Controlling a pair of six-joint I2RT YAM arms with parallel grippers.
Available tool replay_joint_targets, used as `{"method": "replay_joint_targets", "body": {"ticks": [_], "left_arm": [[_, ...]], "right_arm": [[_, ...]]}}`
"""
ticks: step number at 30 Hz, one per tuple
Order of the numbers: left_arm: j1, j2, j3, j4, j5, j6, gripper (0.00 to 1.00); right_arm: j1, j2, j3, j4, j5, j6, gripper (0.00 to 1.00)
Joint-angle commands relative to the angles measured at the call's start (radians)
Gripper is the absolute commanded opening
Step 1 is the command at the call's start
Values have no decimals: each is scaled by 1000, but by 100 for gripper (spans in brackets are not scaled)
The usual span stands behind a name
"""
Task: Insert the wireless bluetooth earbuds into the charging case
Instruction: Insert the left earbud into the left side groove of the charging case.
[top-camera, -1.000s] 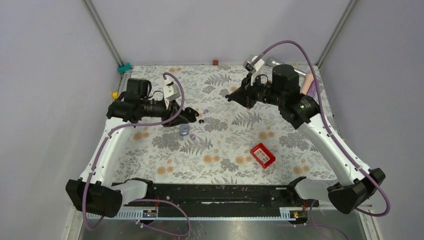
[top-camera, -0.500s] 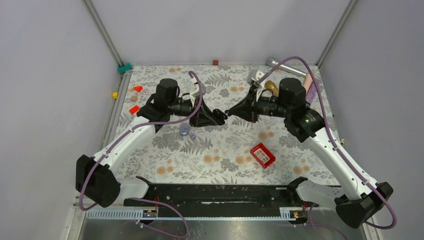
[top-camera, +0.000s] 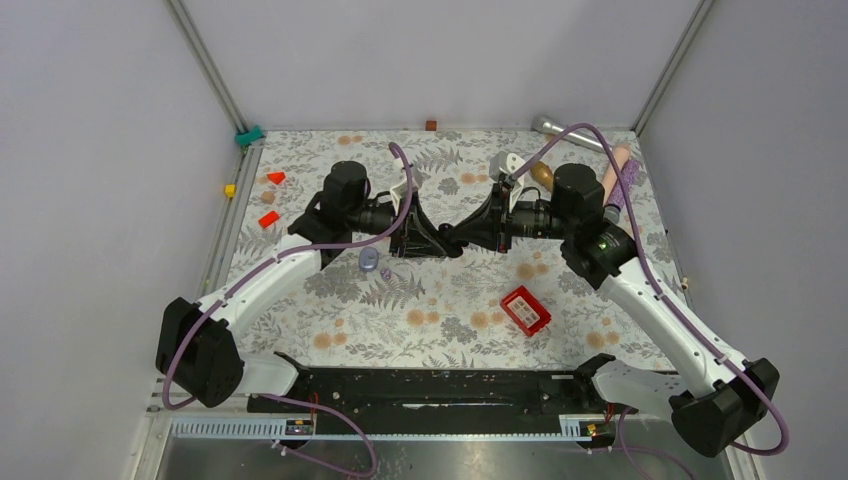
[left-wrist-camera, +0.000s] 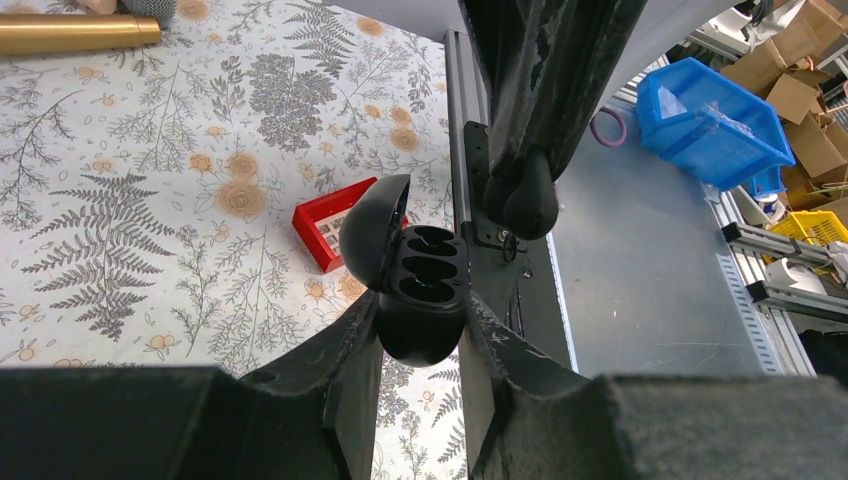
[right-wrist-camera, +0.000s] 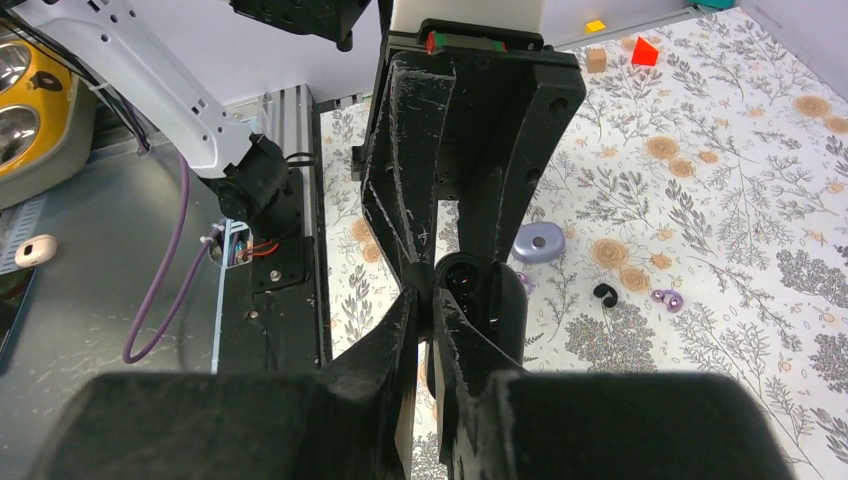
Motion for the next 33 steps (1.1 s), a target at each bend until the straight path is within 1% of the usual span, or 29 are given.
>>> {"method": "replay_joint_targets", "body": {"ticks": [1, 3, 6, 33], "left_arm": [[-4, -7, 1, 68, 43, -18, 0], [-3, -7, 1, 67, 48, -19, 0], [-5, -5, 1, 67, 60, -22, 0], [-12, -2, -1, 67, 72, -26, 0]], "right_arm": [[3, -7, -9, 64, -35, -26, 14], [3, -6, -20, 102, -36, -29, 14], [3, -1, -24, 112, -32, -33, 14], [29, 25, -45, 83, -8, -114, 16]]}}
